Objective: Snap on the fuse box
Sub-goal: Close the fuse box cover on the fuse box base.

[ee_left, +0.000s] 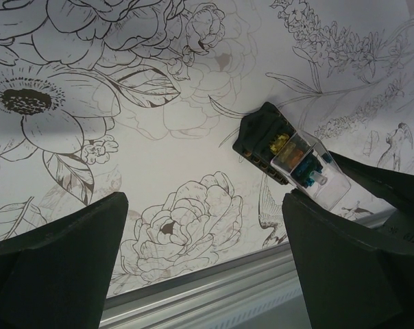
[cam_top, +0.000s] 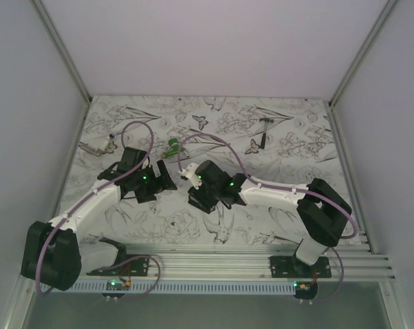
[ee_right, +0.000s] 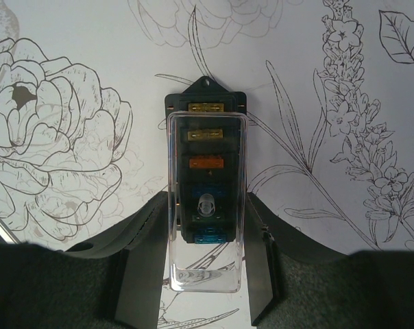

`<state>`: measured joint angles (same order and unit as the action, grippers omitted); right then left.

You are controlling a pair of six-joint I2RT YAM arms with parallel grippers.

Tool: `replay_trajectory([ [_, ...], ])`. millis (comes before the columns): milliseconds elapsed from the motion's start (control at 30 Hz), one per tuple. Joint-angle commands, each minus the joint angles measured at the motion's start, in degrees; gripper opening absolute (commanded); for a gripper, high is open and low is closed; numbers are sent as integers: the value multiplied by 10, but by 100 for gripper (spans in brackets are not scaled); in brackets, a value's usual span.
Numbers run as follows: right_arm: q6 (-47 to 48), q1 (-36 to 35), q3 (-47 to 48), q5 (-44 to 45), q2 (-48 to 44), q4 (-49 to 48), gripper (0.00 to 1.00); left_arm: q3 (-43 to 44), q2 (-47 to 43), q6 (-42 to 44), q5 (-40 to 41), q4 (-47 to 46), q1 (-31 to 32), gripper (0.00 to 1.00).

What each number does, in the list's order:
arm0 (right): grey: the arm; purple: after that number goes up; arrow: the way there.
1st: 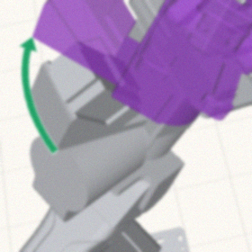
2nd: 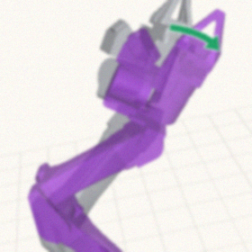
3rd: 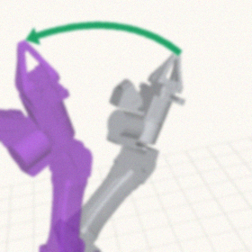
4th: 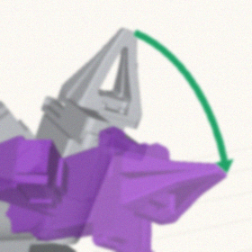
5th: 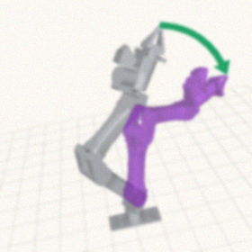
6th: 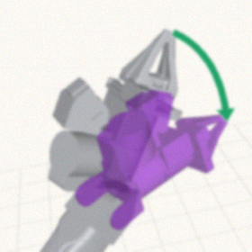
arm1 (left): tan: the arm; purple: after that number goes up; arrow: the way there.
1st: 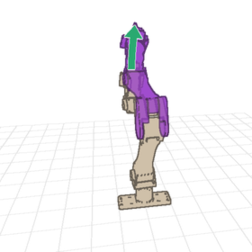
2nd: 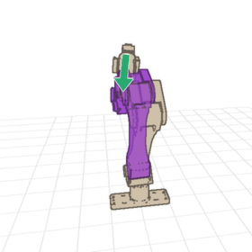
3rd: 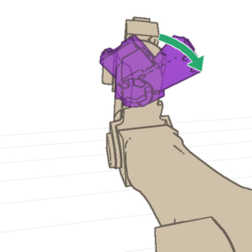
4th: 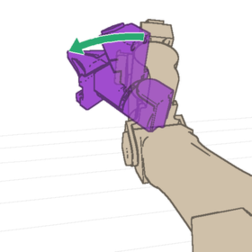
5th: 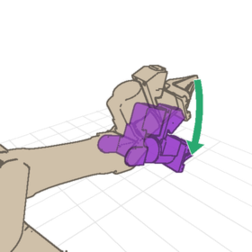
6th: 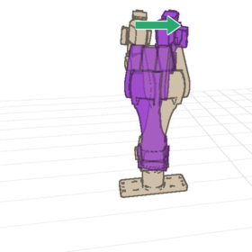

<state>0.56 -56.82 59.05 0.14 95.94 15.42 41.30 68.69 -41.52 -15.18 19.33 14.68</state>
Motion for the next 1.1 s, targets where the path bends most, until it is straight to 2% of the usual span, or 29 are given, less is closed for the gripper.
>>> replay_trajectory([
  [0, -10, -4, 22, 6, -15, -19, 38, 10, 8, 0, -8, 4, 4, 99],
  [300, -13, -4, 21, 2, -6, -32, 38, 10, 10, 0, -7, 3, 5, 99],
  [800, -6, -4, 38, 1, 47, 1, 41, 12, 16, 1, -12, 3, 7, 99],
  [867, -5, -4, 38, 3, 46, 7, 45, 13, 16, 1, -15, 2, 8, 99],
  [1067, -15, -4, 35, 6, 20, 11, 64, 22, 31, 1, -25, -4, 19, 98],
])
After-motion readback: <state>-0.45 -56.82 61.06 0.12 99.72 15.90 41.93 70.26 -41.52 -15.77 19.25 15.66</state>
